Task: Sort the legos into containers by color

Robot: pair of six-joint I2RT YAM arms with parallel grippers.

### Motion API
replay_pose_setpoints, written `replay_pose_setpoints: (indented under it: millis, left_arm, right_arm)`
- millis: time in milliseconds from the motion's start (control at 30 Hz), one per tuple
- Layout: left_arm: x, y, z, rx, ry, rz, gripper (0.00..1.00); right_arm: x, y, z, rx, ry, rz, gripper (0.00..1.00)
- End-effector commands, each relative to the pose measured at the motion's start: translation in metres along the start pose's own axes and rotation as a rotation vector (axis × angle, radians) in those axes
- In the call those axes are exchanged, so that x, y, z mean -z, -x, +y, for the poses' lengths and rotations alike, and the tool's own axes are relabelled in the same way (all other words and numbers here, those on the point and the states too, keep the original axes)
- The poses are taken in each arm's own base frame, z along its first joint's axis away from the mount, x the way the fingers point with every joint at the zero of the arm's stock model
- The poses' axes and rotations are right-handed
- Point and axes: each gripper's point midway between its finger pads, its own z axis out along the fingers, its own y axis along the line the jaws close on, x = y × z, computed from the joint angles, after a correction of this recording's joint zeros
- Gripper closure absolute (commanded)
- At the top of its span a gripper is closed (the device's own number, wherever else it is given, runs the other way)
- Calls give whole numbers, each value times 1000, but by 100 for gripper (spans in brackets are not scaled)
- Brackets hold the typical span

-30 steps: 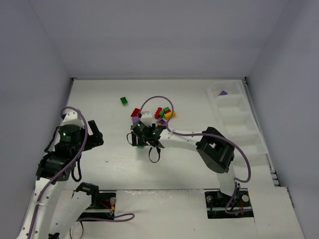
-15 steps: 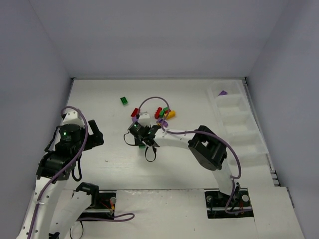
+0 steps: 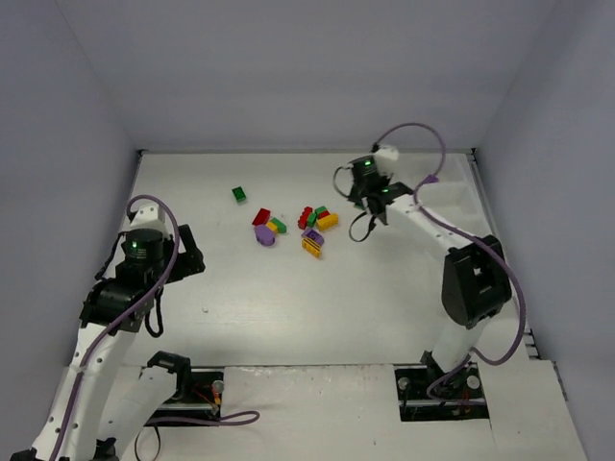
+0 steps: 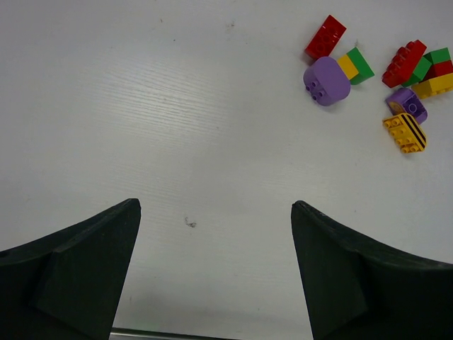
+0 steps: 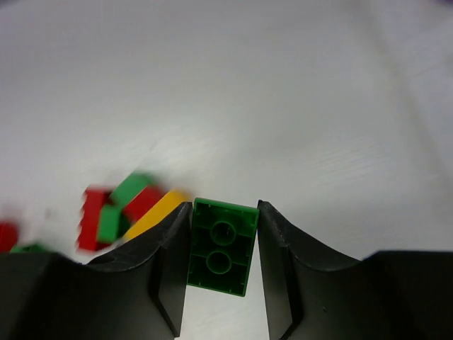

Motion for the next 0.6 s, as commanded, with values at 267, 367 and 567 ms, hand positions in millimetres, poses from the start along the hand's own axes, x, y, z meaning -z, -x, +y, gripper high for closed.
replay_pose_setpoints:
  millis: [267,367,567]
  left_arm:
    - [-14,31,-16,0,-27,-57,19]
    - [-18,33,-19,-1,-28,-52,19]
    - [-26,36,-24,3,-32,-41,19]
  right_arm:
    - [-30,112,-229,-303,-394,-182,100]
    - [-44,117,-264,-358,-438,-178,97]
    - [-69,111,-286,-376,-456,-139,77]
